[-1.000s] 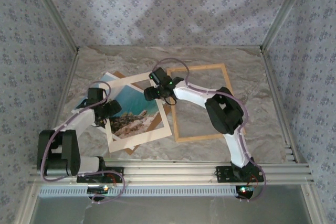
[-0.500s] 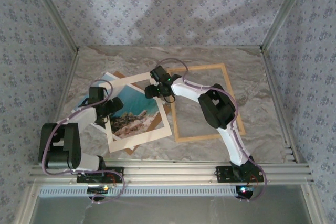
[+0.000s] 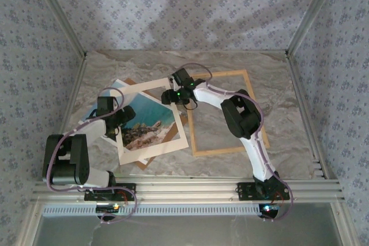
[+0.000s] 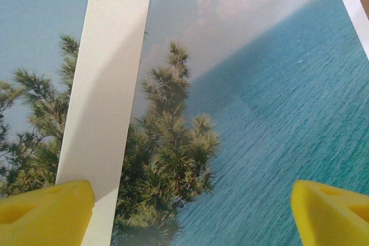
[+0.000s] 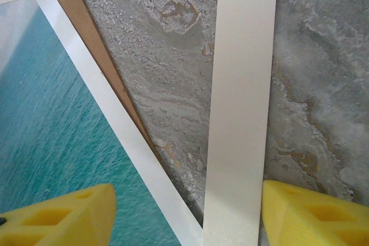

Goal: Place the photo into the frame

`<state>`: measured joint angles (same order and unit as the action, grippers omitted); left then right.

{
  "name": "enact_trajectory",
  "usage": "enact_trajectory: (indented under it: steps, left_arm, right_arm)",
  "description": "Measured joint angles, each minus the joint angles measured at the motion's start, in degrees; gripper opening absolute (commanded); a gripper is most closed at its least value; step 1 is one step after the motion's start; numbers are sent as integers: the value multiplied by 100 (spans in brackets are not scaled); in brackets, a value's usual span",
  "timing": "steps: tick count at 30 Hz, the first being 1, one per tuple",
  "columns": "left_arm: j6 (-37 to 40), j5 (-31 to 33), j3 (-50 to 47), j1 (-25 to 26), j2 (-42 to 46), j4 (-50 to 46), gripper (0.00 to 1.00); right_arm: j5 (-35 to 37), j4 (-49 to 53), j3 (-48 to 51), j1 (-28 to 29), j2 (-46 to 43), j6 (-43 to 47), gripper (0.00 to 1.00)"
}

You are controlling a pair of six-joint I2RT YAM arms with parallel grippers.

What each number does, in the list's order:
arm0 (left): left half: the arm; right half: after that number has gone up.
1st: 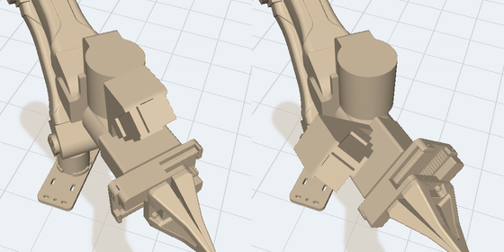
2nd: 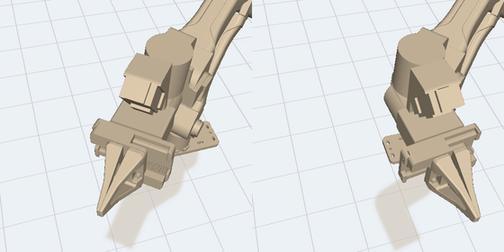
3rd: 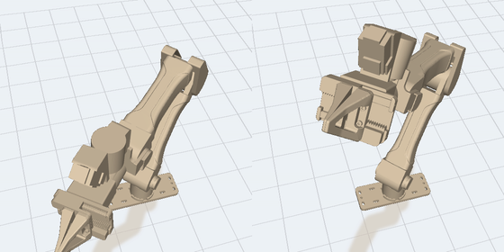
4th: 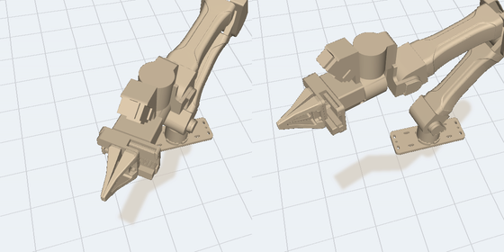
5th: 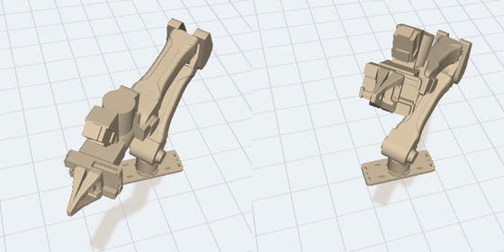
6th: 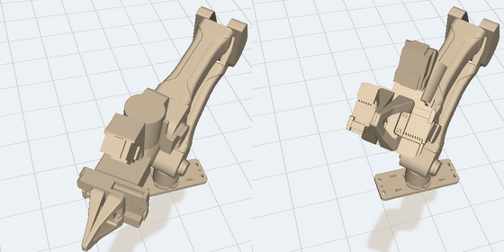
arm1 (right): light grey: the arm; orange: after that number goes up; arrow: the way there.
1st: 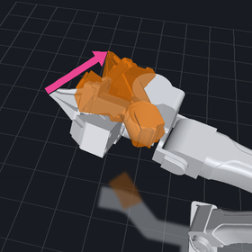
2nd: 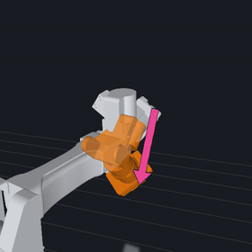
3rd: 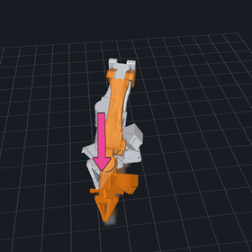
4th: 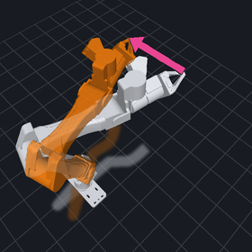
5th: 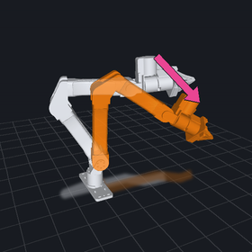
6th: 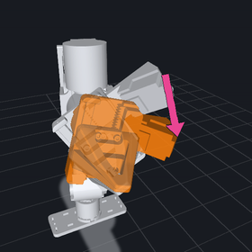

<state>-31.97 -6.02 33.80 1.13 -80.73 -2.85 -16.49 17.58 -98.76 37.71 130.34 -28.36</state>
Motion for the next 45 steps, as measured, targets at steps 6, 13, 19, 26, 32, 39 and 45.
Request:
enact_trajectory:
  steps: [6,13,19,26,32,39,45]
  left_arm:
    - [0,0,-22,0,7,42,90]
    - [0,0,-26,0,7,59,89]
    - [0,0,-26,0,7,59,89]
    - [0,-17,-63,0,48,101,89]
    - [0,-17,-63,0,48,103,89]
    - [0,-20,-66,0,59,101,89]
    - [0,-22,-96,0,81,127,89]
  right_arm:
    - [-452,-358,352,-160,-144,-153,65]
    - [-903,-831,789,-289,-442,-295,61]
    - [-1235,-1314,1217,-361,-634,-356,55]
    - [-1569,-1729,1648,-407,-758,-125,51]
    - [-1838,-2031,1873,-422,-807,190,50]
    - [-2041,-2542,2249,-511,-894,238,49]
    - [-2044,-3099,2581,-538,-1032,70,45]
